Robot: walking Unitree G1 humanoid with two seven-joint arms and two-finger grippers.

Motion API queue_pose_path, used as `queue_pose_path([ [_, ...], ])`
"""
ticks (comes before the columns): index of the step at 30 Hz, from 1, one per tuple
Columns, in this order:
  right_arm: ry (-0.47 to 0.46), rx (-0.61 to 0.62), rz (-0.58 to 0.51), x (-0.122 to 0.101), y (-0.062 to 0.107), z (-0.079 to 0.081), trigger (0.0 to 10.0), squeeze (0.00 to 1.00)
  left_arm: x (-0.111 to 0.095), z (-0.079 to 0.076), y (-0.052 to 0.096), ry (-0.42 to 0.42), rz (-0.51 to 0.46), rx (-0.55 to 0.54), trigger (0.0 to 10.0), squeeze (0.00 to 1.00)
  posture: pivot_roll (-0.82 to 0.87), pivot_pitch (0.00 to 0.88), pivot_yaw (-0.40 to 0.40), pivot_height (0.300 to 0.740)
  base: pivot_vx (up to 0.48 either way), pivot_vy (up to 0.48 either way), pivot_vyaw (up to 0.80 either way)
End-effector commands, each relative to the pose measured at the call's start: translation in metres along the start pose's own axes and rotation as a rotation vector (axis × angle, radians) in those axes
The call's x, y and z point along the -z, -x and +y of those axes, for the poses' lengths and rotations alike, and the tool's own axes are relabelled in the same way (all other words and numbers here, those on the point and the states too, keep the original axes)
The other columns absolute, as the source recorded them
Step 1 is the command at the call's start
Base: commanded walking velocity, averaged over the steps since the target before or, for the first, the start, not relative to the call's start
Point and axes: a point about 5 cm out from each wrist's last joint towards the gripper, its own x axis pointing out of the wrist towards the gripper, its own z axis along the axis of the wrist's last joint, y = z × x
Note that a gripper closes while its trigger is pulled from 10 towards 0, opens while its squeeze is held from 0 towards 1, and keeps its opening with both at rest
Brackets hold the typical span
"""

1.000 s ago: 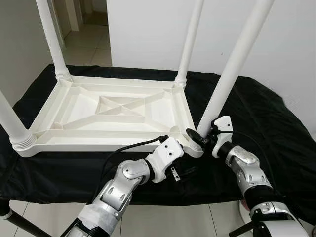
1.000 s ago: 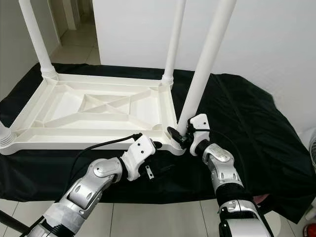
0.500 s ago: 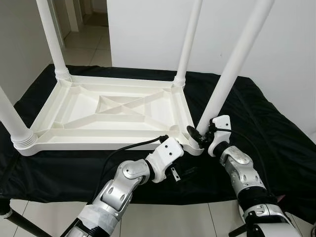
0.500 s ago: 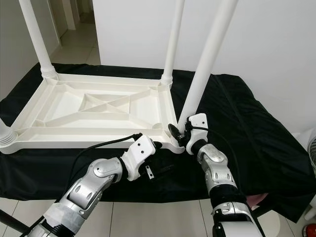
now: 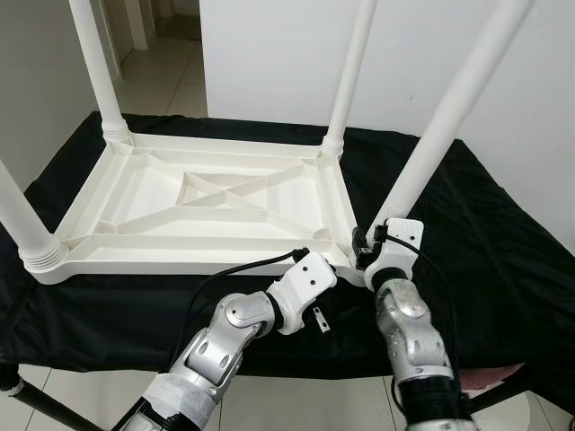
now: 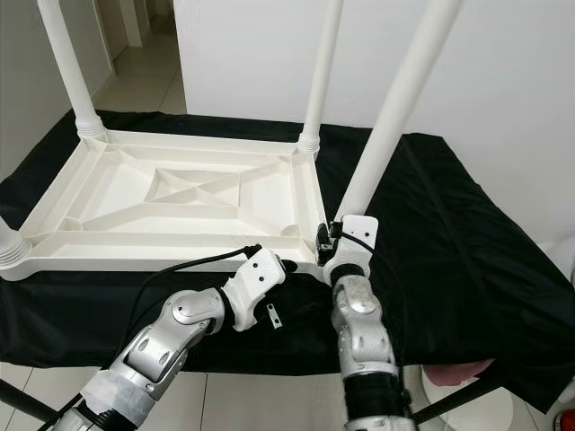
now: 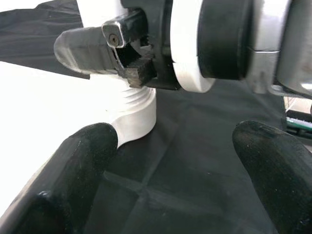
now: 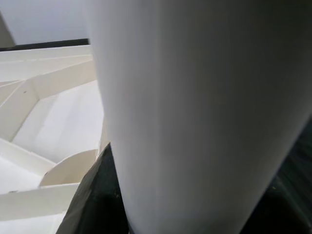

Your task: Building children table

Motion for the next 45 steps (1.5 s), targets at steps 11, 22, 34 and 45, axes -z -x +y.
queue_pose_path([
  [11,-0.023,0.062,0.081,0.009,0.010,-0.005,10.0,1.00,-0.002,-0.001,-0.001,-0.007,0.005,-0.001,10.0,0.00,0.04,0.044,-0.060,0.740,0.000,0.000,0.00],
  [22,0.028,-0.137,-0.009,0.001,0.011,-0.026,10.0,1.00,-0.001,0.000,0.001,-0.009,0.009,-0.006,10.0,0.00,0.05,0.037,-0.061,0.740,0.000,0.000,0.00],
  [34,0.186,-0.418,0.015,0.003,0.000,-0.043,10.0,0.00,-0.002,-0.001,-0.002,-0.011,0.003,0.005,10.0,0.00,0.04,0.032,-0.058,0.740,0.000,0.000,0.00],
  [45,0.278,-0.594,0.037,0.011,-0.019,-0.045,10.0,0.00,-0.003,0.000,-0.003,-0.015,0.004,0.012,10.0,0.00,0.04,0.033,-0.052,0.740,0.000,0.000,0.00],
])
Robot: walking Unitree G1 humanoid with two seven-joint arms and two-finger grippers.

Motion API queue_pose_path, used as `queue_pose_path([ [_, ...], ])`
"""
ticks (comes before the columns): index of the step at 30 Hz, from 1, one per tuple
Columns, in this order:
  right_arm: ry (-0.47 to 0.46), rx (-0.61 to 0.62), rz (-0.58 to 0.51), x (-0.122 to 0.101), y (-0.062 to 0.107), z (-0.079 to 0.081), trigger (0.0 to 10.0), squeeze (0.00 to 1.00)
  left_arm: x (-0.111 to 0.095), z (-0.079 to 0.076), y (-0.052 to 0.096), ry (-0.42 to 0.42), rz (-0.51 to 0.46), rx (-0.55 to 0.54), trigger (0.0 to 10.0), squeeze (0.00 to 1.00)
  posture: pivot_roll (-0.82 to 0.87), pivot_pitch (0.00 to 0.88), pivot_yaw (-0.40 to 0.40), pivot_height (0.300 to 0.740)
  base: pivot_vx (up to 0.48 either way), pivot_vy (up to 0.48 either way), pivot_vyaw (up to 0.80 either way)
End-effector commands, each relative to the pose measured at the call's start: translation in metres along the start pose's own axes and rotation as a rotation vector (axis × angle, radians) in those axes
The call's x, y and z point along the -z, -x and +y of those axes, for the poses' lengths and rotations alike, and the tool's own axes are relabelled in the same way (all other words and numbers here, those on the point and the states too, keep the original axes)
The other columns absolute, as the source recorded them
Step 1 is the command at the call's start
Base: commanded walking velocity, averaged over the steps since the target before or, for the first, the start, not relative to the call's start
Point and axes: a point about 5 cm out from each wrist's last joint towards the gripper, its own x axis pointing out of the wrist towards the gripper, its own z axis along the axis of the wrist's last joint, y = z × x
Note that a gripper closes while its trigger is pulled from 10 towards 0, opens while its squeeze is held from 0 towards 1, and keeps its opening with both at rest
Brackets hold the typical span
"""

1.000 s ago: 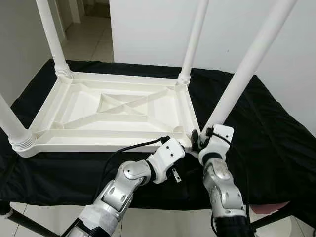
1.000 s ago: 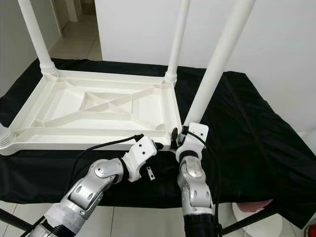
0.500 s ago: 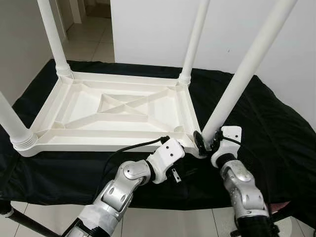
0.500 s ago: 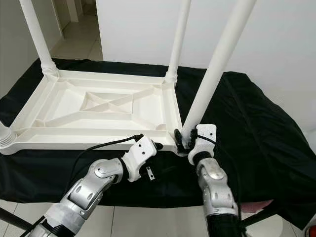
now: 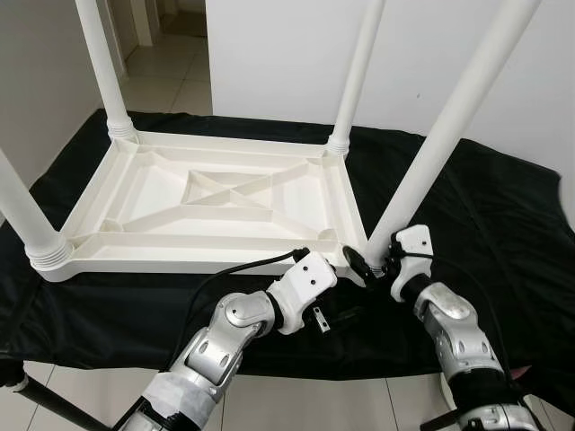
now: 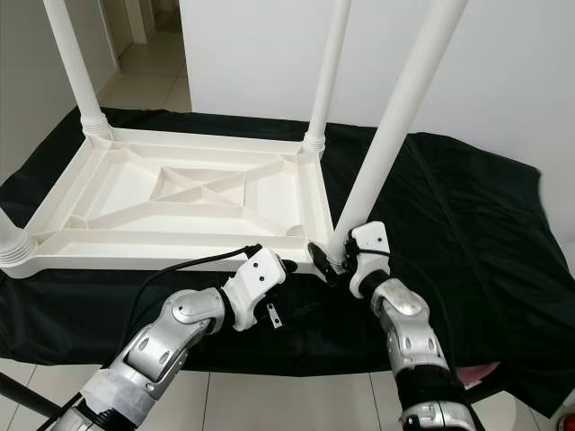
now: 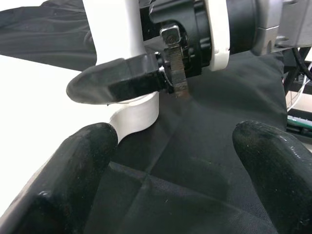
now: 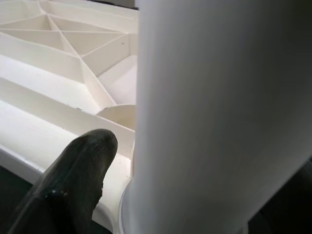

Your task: Building children table

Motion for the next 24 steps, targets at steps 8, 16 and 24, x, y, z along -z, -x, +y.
queue_pose_path([
  [8,0.007,-0.042,0.081,0.013,-0.007,-0.004,0.0,0.00,-0.005,0.002,-0.003,-0.018,-0.003,0.002,10.0,0.00,0.05,0.034,-0.056,0.740,0.000,0.000,0.00],
  [16,-0.022,-0.068,0.087,0.022,-0.005,-0.001,0.0,0.00,-0.005,0.002,-0.002,-0.016,-0.003,0.001,10.0,0.00,0.05,0.035,-0.057,0.740,0.000,0.000,0.00],
  [24,-0.074,-0.024,0.089,0.030,-0.002,0.010,10.0,0.00,-0.004,0.001,-0.001,-0.015,0.001,0.007,10.0,0.00,0.05,0.041,-0.055,0.740,0.000,0.000,0.00],
])
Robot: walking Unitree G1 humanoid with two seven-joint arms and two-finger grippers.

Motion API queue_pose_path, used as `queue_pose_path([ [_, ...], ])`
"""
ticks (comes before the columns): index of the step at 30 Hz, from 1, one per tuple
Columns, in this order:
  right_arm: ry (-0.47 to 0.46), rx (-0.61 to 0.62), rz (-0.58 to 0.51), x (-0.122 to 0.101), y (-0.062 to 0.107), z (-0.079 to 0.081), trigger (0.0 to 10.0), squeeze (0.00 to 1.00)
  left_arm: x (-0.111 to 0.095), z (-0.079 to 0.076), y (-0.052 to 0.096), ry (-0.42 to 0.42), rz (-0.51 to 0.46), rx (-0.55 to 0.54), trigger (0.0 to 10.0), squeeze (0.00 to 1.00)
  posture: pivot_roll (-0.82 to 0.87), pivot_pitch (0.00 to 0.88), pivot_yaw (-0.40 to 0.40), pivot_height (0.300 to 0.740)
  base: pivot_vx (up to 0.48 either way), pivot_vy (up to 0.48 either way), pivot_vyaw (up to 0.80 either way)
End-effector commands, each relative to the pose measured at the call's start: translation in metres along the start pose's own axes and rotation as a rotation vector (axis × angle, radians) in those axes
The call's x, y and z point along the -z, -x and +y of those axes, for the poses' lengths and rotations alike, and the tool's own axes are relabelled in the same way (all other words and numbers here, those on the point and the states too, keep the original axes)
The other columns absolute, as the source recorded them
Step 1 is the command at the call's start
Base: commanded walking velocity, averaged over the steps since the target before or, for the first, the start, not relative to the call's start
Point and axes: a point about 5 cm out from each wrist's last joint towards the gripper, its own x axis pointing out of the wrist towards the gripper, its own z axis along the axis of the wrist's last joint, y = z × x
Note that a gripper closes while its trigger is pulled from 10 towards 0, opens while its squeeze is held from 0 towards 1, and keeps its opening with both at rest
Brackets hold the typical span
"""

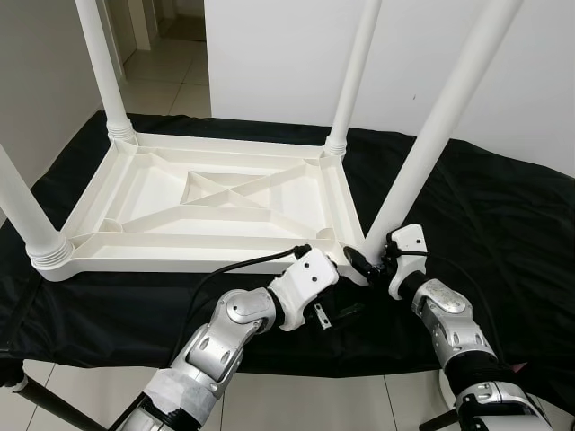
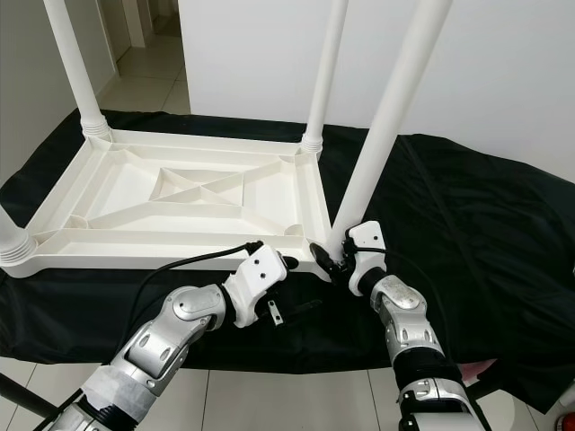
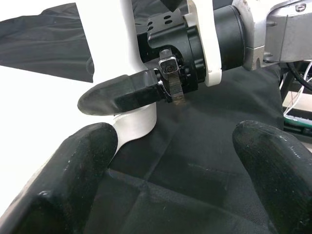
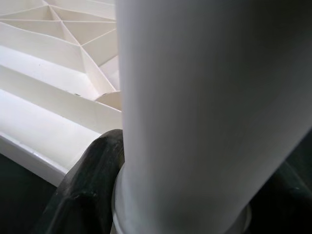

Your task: Building children table

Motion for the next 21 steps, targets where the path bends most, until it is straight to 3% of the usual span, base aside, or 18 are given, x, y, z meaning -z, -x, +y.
queue_pose_path([
  [1,-0.051,0.013,0.062,0.017,0.003,0.011,10.0,0.00,0.000,-0.002,0.000,-0.001,0.006,0.007,10.0,0.00,0.05,0.041,-0.055,0.740,0.000,0.000,0.00],
  [6,-0.084,0.154,0.072,0.017,0.004,0.018,10.0,0.00,0.001,-0.003,0.001,0.000,0.009,0.010,10.0,0.00,0.05,0.044,-0.052,0.740,0.000,0.000,0.00],
  [10,-0.170,0.301,0.075,0.017,0.006,0.026,10.0,0.00,0.001,-0.003,0.001,0.001,0.011,0.014,10.0,0.00,0.04,0.045,-0.049,0.740,0.000,0.000,0.00],
  [12,-0.182,0.315,0.077,0.017,0.006,0.027,10.0,0.00,0.001,-0.004,0.001,0.001,0.011,0.015,10.0,0.00,0.04,0.045,-0.049,0.740,0.000,0.000,0.00],
  [16,-0.275,0.505,0.091,0.018,0.010,0.048,10.0,0.00,0.001,-0.005,-0.001,0.001,0.010,0.023,10.0,0.00,0.04,0.046,-0.048,0.740,0.000,0.000,0.00],
  [19,-0.283,0.523,0.097,0.017,0.010,0.053,10.0,0.00,0.001,-0.005,-0.001,0.000,0.010,0.023,10.0,0.00,0.04,0.046,-0.048,0.740,0.000,0.000,0.00],
  [21,-0.291,0.546,0.084,0.011,0.010,0.066,10.0,0.00,0.000,-0.005,0.000,0.001,0.010,0.024,10.0,0.00,0.05,0.046,-0.052,0.740,0.000,0.000,0.00],
])
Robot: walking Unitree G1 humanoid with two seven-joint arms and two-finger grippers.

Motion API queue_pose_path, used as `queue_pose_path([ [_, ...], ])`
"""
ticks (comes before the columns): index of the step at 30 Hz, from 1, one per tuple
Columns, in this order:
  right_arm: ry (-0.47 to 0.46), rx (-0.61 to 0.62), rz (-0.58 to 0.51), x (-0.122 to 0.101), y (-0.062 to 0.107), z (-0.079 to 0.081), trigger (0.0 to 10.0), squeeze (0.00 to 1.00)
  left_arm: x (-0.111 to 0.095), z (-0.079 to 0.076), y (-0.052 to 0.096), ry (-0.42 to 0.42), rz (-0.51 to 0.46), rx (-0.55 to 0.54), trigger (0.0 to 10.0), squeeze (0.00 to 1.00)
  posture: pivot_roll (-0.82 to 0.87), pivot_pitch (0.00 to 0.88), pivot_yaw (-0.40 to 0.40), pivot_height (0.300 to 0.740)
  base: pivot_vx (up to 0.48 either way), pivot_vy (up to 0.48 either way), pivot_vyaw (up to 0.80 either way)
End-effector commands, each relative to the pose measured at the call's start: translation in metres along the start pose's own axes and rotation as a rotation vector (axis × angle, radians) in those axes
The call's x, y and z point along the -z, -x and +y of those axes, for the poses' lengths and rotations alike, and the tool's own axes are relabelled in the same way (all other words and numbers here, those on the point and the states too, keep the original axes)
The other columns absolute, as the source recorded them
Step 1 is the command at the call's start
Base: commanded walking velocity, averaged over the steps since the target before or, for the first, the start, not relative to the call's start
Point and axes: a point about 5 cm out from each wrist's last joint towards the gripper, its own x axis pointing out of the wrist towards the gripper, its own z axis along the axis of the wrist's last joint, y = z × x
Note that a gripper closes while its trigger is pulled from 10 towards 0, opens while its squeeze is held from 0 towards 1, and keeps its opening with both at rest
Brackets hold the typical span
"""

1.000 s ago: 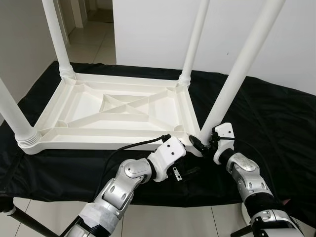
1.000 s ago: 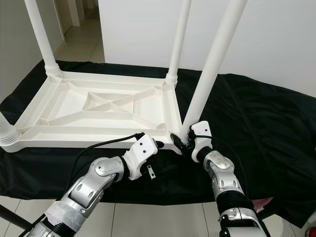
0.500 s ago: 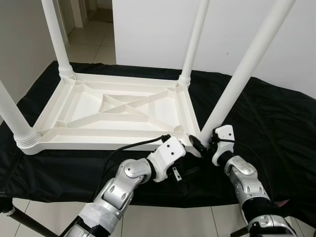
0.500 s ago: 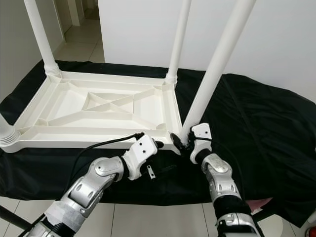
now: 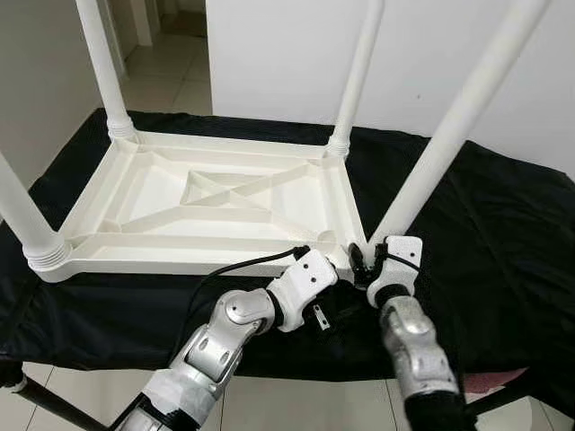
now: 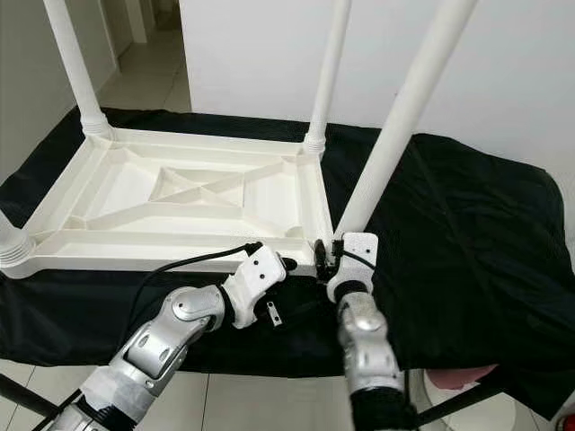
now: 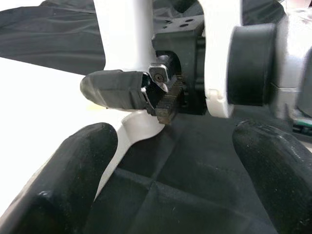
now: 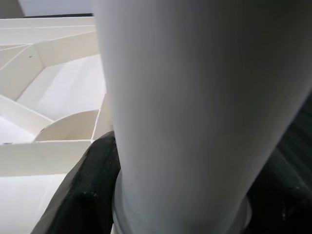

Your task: Building children table

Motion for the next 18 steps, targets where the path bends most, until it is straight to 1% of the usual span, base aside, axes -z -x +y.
queue_pose_path([
  [1,-0.047,0.014,0.097,0.017,0.009,0.009,10.0,0.00,-0.001,-0.004,-0.001,-0.002,0.000,0.021,10.0,0.00,0.05,0.046,-0.052,0.740,0.000,0.000,0.00],
  [4,-0.054,0.024,0.110,0.016,0.010,0.009,10.0,0.00,0.000,-0.005,0.000,-0.002,0.003,0.021,10.0,0.00,0.05,0.047,-0.052,0.740,0.000,0.000,0.00],
  [7,-0.074,0.042,0.126,0.016,0.010,0.006,10.0,0.00,0.000,-0.006,0.001,-0.001,0.006,0.023,10.0,0.00,0.05,0.046,-0.054,0.740,0.000,0.000,0.00],
  [8,-0.080,0.037,0.121,0.015,0.009,0.006,10.0,0.81,0.000,-0.005,0.001,-0.001,0.006,0.022,10.0,0.00,0.05,0.046,-0.054,0.740,0.000,0.000,0.00],
  [9,-0.080,0.037,0.121,0.015,0.009,0.006,10.0,0.81,0.000,-0.005,0.001,-0.001,0.006,0.022,10.0,0.00,0.05,0.046,-0.054,0.740,0.000,0.000,0.00],
  [10,-0.093,0.022,0.109,0.013,0.010,0.007,10.0,1.00,0.000,-0.005,0.001,-0.002,0.007,0.022,10.0,0.00,0.05,0.046,-0.054,0.740,0.000,0.000,0.00],
  [11,-0.099,-0.003,0.056,0.005,0.008,0.007,10.0,1.00,0.000,-0.005,0.001,-0.002,0.006,0.021,10.0,0.00,0.05,0.043,-0.058,0.740,0.000,0.000,0.00],
  [12,-0.099,-0.003,0.056,0.005,0.008,0.007,10.0,1.00,0.000,-0.005,0.001,-0.002,0.006,0.021,10.0,0.00,0.05,0.043,-0.058,0.740,0.000,0.000,0.00],
  [14,-0.125,-0.035,0.008,-0.004,0.006,0.006,10.0,1.00,0.000,-0.005,0.001,-0.003,0.005,0.020,10.0,0.00,0.05,0.042,-0.058,0.740,0.000,0.000,0.00],
  [16,-0.125,-0.035,0.008,-0.004,0.006,0.006,10.0,1.00,0.000,-0.005,0.001,-0.003,0.005,0.020,10.0,0.00,0.05,0.042,-0.058,0.740,0.000,0.000,0.00],
  [17,-0.122,-0.064,-0.022,-0.010,0.003,0.002,10.0,1.00,0.000,-0.005,0.001,-0.003,0.005,0.020,10.0,0.00,0.06,0.039,-0.059,0.740,0.000,0.000,0.00],
  [18,-0.122,-0.064,-0.022,-0.010,0.003,0.002,10.0,1.00,0.000,-0.005,0.001,-0.003,0.005,0.020,10.0,0.00,0.06,0.039,-0.059,0.740,0.000,0.000,0.00],
])
